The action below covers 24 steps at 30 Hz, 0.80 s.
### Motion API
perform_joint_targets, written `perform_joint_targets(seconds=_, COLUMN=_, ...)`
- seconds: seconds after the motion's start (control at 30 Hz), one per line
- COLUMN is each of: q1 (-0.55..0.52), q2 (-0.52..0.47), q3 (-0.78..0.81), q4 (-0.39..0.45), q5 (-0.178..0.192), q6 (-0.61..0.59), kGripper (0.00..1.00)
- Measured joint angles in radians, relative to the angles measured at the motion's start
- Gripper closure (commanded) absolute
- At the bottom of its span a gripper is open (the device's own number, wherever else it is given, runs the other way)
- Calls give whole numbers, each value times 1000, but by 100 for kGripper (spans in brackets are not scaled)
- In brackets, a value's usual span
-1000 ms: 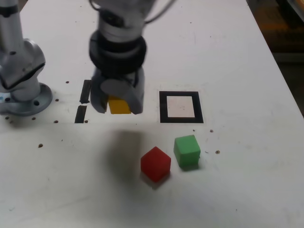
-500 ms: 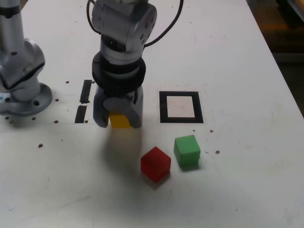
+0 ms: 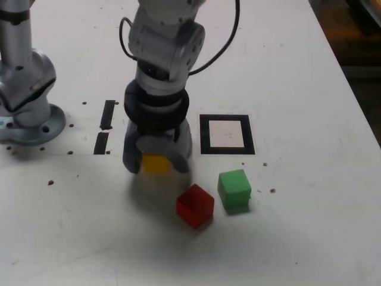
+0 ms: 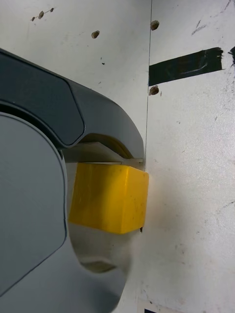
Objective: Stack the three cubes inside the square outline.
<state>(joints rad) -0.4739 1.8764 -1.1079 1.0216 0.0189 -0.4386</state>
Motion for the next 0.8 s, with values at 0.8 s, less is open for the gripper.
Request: perform_joint_targets(seconds=0.8, q1=-312, q2=-29, q3=-381, q4=307, q5=116, q6=278, kGripper=1)
